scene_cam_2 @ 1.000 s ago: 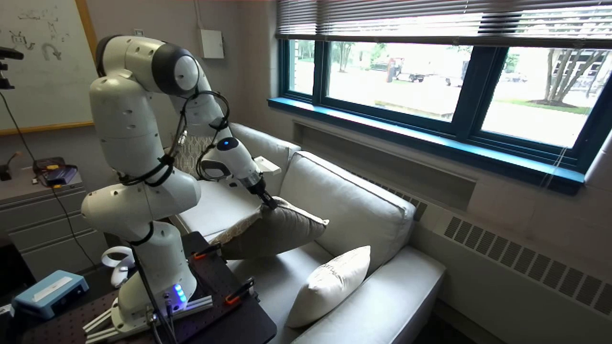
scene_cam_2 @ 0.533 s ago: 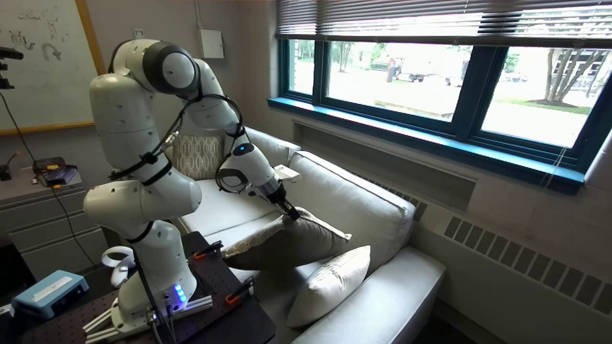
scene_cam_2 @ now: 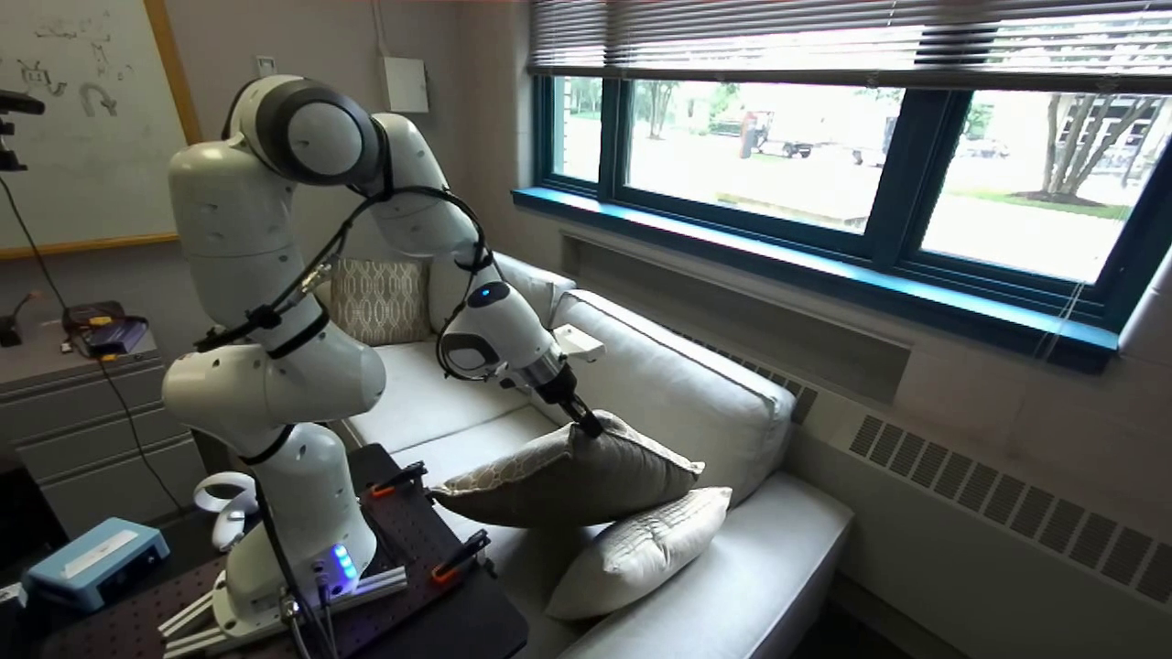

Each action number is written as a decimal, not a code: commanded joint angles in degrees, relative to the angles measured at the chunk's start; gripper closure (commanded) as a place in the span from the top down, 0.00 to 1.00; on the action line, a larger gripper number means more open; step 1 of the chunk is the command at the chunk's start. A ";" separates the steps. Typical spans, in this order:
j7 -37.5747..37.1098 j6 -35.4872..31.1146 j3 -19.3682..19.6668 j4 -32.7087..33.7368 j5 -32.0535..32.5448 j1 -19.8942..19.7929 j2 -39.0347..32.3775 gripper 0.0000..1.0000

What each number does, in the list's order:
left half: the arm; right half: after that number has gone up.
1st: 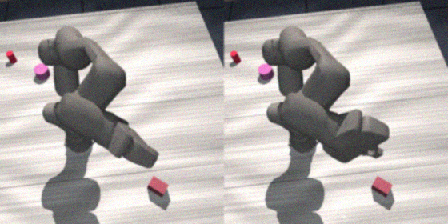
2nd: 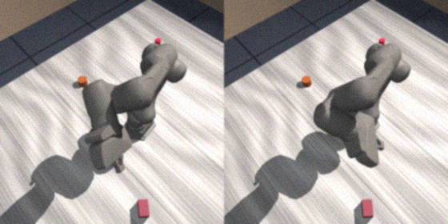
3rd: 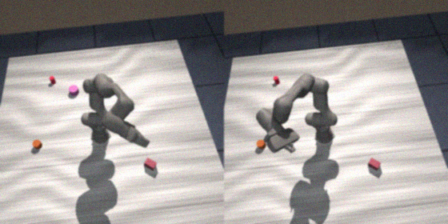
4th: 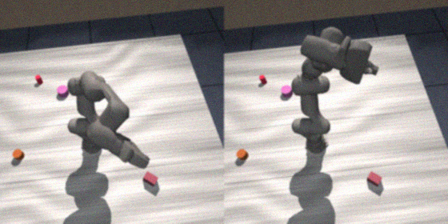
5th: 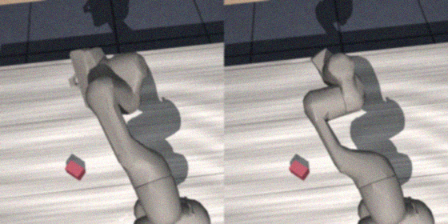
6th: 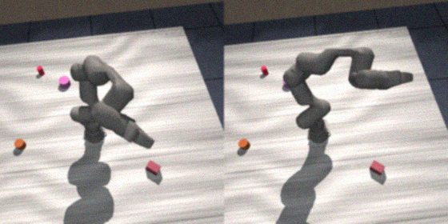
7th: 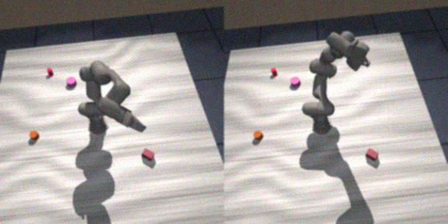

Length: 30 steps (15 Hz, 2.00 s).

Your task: Place the small pillow against the right armrest of the sofa, place the pillow in the middle of the sofa in front of the small pillow on the right

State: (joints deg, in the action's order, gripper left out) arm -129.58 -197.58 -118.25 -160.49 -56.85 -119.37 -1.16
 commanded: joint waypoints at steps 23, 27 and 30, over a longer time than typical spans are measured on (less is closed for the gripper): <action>7.81 -2.06 10.96 2.28 16.44 9.90 6.33 0.01; 11.98 1.02 8.16 1.12 20.57 7.39 4.17 0.01; 10.77 8.37 5.88 4.77 27.67 6.58 6.27 0.01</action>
State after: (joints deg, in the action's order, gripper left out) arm -118.67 -194.38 -109.54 -159.25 -34.38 -111.12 4.72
